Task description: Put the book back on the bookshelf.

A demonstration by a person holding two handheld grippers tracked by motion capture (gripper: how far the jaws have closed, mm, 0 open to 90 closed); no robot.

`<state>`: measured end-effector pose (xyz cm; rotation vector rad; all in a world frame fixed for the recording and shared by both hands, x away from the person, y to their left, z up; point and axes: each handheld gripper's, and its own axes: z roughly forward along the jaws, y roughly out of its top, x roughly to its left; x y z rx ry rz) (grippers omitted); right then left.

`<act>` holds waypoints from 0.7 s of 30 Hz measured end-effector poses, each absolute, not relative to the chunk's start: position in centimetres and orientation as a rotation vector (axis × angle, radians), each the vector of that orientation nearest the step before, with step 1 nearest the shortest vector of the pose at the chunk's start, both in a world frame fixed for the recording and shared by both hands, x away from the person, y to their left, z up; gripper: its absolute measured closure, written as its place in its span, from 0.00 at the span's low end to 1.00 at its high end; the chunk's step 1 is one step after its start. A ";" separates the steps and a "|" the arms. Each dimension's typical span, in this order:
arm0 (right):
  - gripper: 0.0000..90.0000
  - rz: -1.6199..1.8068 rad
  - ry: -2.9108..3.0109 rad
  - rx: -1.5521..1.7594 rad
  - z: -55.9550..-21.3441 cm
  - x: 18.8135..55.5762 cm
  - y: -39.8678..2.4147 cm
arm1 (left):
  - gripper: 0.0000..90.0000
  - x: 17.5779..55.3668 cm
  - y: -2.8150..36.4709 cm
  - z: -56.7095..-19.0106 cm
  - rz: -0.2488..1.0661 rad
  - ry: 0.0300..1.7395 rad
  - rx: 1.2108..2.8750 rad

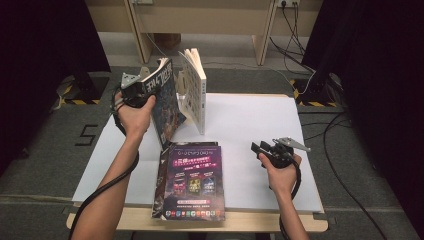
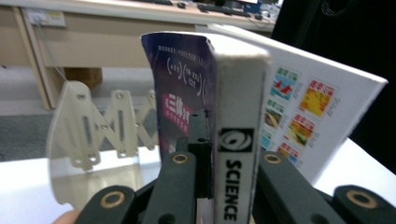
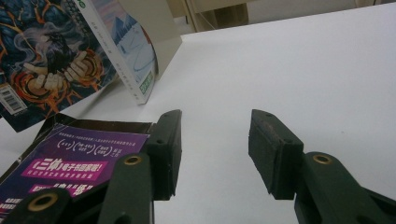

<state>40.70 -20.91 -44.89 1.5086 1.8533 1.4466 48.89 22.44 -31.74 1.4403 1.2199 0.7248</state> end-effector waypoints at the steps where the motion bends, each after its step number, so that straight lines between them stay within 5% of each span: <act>1: 0.61 1.446 1.854 1.509 -44.9 40.7 -20.9 | 0.92 48.8 22.6 -31.6 0.735 1.219 1.435; 21: 0.61 1.448 1.859 1.504 -45.1 40.8 -20.9 | 0.92 50.4 22.4 -32.3 0.903 1.182 1.411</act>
